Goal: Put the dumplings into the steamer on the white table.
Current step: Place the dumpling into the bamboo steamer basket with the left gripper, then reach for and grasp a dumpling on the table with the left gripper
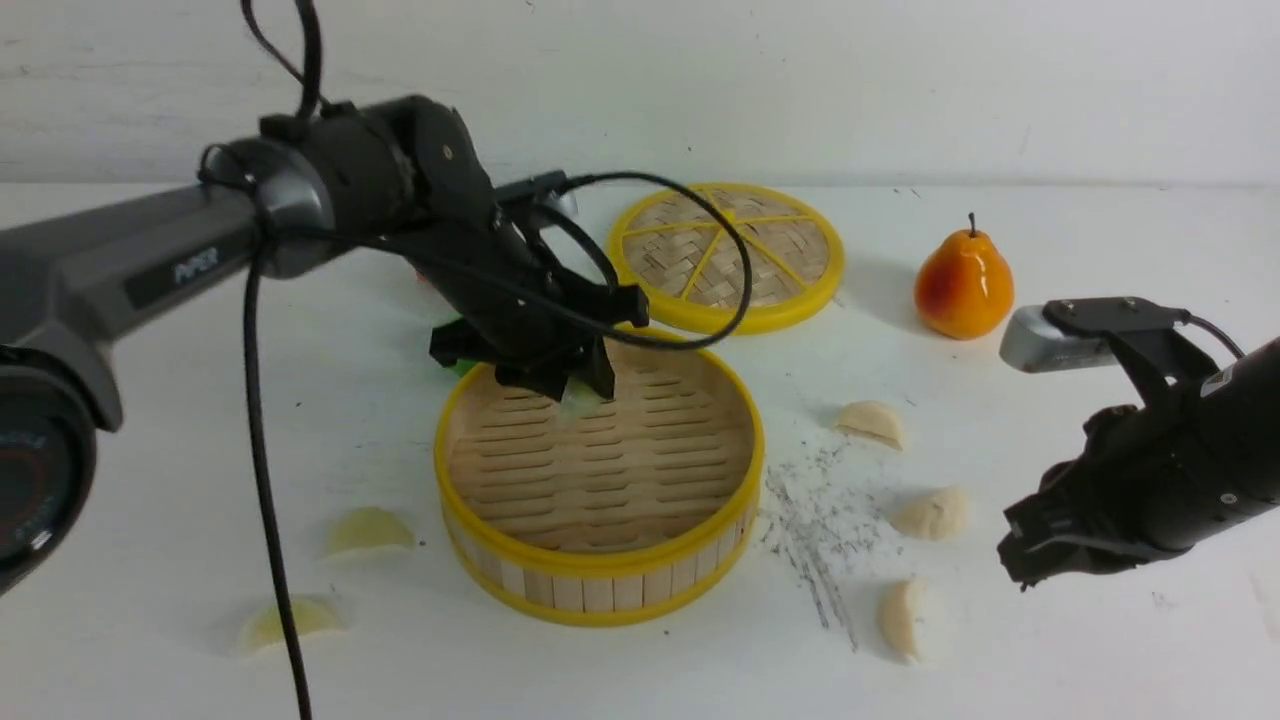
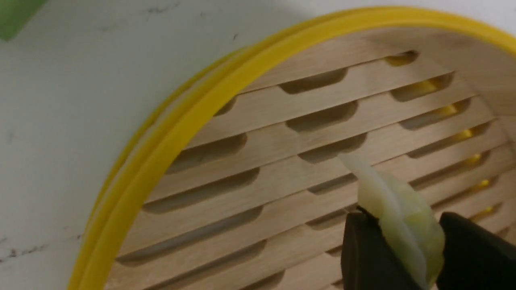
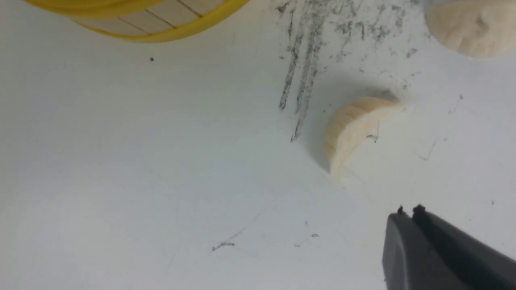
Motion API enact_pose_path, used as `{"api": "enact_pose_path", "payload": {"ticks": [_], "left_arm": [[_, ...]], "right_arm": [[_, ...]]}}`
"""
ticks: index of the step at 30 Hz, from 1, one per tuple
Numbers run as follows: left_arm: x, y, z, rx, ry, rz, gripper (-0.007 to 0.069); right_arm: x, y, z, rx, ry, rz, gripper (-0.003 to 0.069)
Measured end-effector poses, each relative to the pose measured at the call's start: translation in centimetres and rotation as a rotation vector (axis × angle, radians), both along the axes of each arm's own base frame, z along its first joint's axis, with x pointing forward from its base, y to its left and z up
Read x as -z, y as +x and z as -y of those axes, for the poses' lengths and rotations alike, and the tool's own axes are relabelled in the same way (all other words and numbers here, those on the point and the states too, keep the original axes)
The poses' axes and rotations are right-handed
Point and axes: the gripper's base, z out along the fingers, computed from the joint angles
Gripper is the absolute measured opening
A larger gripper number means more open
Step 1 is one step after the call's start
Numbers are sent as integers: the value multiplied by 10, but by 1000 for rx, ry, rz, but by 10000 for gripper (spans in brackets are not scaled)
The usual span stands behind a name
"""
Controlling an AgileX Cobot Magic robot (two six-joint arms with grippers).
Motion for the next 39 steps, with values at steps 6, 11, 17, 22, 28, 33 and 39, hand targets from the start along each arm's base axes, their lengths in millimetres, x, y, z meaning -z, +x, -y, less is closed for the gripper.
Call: {"api": "enact_pose_path", "payload": {"ticks": [6,11,17,22,28,33,39], "left_arm": [[10,2,-1,-48,36,-18,206],[11,4,-6,-88,83,-3,260],[9,3,-4,-90,67,-28,397],[-27,-5,-9,-33,108,-13,432],[-131,-48,-46,42,264,206,427],[-117,-90,-97,16,345,32,393],[-15,-125,-123,118,354,-120,377]], "right_arm": [[0,0,0,0,0,0,22],[0,0,0,4,3,3,22],[0,0,0,3,3,4,29],[0,-1,0,-24,-4,4,32],[0,-2,-1,-34,-3,-10,38],[1,-3,-1,-39,-3,-15,41],[0,-2,-2,-27,20,-16,50]]}}
